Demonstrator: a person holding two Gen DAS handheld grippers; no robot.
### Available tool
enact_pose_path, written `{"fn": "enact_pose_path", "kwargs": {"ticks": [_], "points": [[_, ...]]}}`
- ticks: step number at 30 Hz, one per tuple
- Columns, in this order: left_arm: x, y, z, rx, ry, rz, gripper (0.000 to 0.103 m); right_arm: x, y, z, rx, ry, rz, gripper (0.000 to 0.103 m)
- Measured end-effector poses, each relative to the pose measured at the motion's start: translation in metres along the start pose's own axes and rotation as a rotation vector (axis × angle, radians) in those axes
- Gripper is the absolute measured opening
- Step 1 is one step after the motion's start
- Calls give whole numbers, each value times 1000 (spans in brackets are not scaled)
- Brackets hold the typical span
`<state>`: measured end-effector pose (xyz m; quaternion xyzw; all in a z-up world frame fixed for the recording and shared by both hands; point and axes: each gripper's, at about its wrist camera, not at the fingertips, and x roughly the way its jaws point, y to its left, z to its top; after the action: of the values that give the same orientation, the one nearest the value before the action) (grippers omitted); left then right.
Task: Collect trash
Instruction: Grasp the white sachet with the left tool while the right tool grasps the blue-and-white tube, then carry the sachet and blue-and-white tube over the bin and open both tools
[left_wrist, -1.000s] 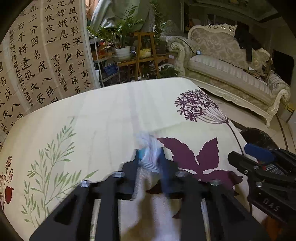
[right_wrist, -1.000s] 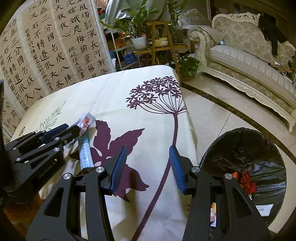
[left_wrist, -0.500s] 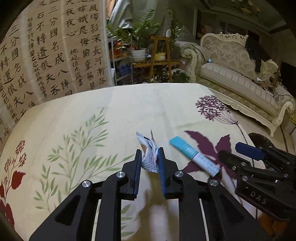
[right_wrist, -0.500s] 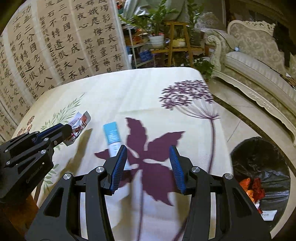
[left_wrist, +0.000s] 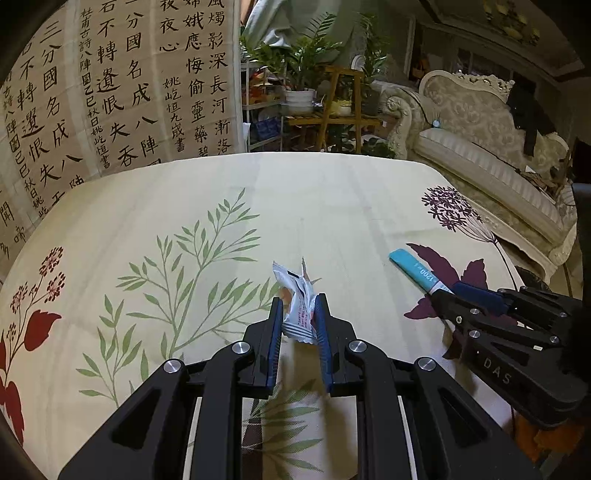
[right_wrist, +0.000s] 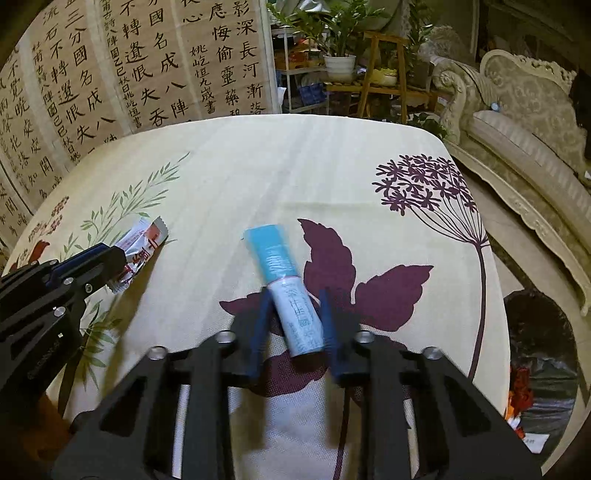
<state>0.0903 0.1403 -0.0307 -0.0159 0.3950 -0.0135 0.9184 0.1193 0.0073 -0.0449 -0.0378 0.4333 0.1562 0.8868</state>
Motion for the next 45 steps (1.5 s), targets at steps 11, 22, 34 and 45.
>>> {"fn": "enact_pose_path", "kwargs": {"ticks": [11,22,34,45], "points": [[-10,-8,-6,-3,-10,-24,19,-19,-8,-14,42,-26,-8,14],[-32,-42,-18,24,-30,-64,19,-58,-34,-45,108,-67,-50,14],[-51,-103,-29,90,-53,-126,19,-101,-83,-80,206,-126,-129,14],[-61,-170,-36,178,-68,-200,19,-134,-146,-114,329,-171,-211,14]]}}
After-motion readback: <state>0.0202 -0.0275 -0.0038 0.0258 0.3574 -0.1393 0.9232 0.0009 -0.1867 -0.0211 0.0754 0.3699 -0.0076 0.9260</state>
